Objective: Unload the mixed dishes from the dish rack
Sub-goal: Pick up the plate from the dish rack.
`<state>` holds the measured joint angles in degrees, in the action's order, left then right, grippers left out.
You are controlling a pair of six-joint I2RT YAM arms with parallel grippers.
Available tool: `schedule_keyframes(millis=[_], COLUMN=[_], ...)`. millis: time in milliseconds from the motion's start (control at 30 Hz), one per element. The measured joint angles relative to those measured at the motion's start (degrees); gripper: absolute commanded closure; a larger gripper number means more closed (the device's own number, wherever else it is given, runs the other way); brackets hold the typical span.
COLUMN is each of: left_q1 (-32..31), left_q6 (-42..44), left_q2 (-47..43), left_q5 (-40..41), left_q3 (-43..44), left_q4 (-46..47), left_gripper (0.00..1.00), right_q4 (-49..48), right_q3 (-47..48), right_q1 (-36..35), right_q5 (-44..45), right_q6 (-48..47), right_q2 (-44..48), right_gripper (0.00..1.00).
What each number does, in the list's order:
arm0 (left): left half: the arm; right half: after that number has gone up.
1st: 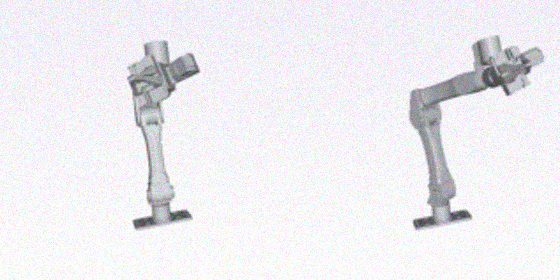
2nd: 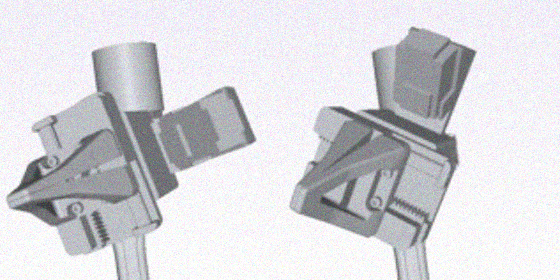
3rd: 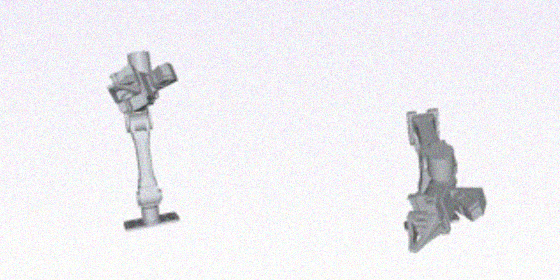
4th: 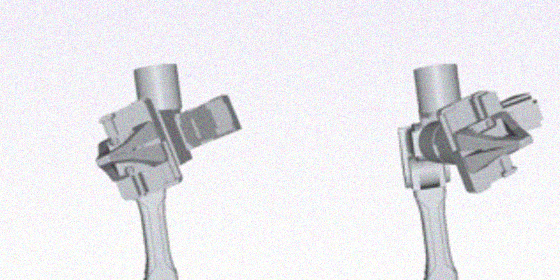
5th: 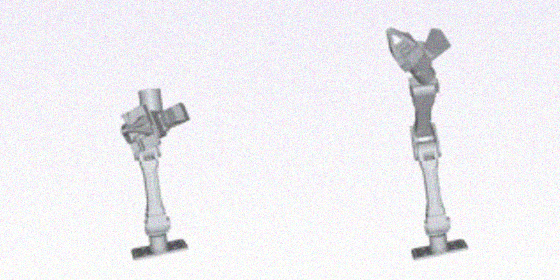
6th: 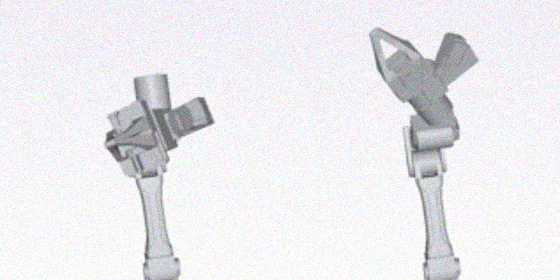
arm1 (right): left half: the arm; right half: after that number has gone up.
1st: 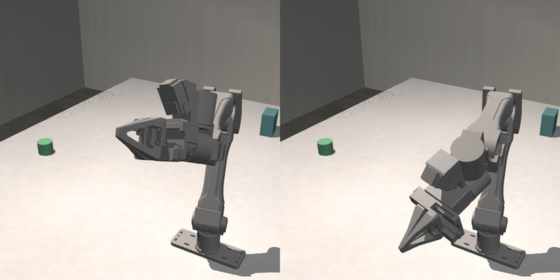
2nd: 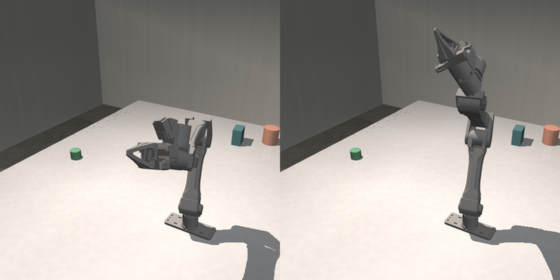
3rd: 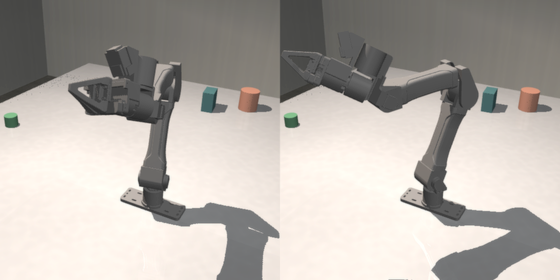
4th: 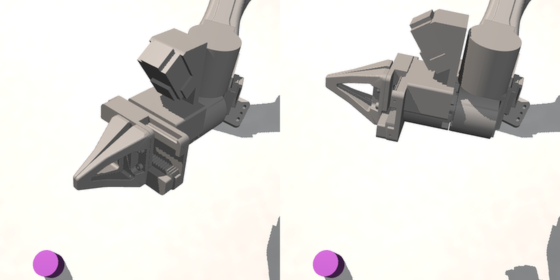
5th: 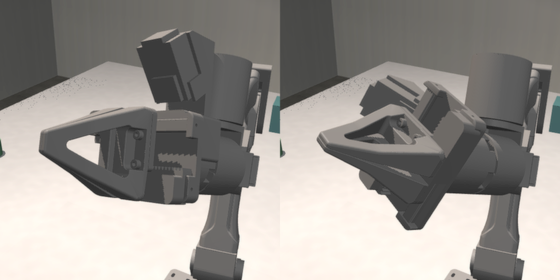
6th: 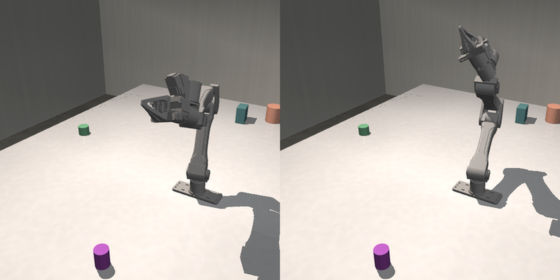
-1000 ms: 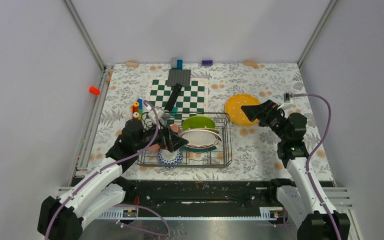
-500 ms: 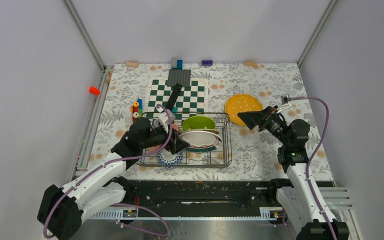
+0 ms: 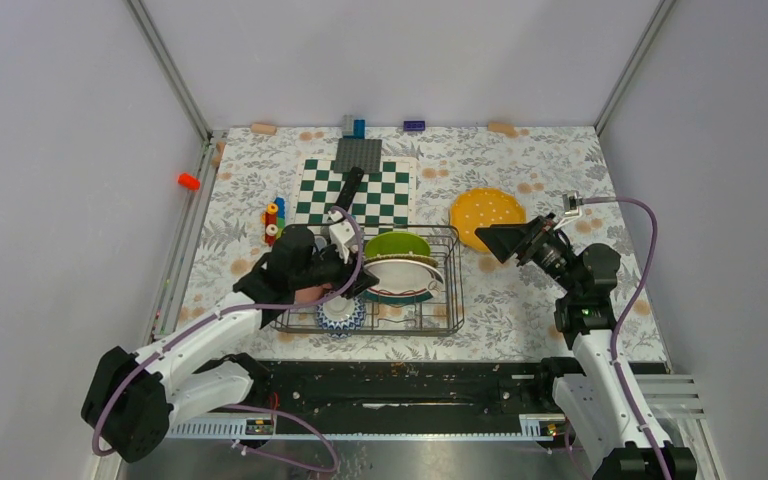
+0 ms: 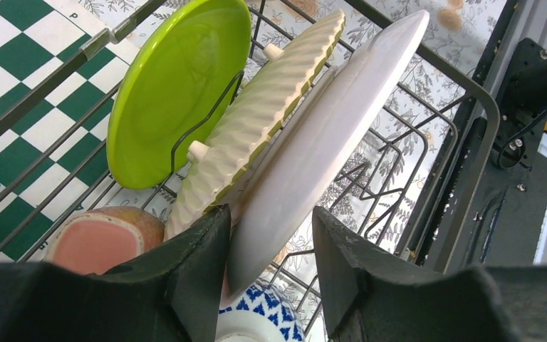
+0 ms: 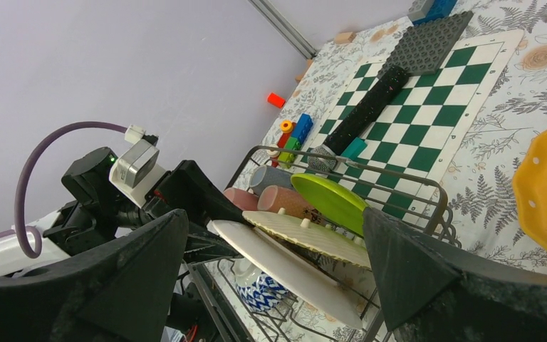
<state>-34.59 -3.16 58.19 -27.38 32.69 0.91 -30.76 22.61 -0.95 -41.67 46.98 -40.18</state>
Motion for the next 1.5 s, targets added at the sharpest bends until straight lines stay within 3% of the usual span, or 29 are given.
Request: schedule_keyframes(millis=[233, 467, 700, 1500], left_q1=[-1.07, -1.18, -1.79, -3.52], left_q6=[3.26, 8.94, 14.97, 13.57], left_q2=[0.55, 2.64, 3.54, -4.48], left_q5=[0.5, 3.5, 3.87, 7.91], left_q3=[0.42, 1.97, 3.43, 8.11], left_q4=[-0.66, -0.46, -1.88, -8.52], left_gripper=[0.68, 0.9, 1.0, 1.0], right_q4=[-1.31, -2.43, -3.19, -3.5], right_q3=[-0.5, -0.76, -0.79, -1.01], right_q1=[0.0, 0.0, 0.0, 0.0], right_q5=[0.0, -0.02, -0.02, -0.04], right_q6=[0.74, 1.38, 1.88, 2.36], right_q2=[-0.09, -0.68, -1.79, -2.19], right_gripper=[0.0, 0.0, 0.0, 0.0])
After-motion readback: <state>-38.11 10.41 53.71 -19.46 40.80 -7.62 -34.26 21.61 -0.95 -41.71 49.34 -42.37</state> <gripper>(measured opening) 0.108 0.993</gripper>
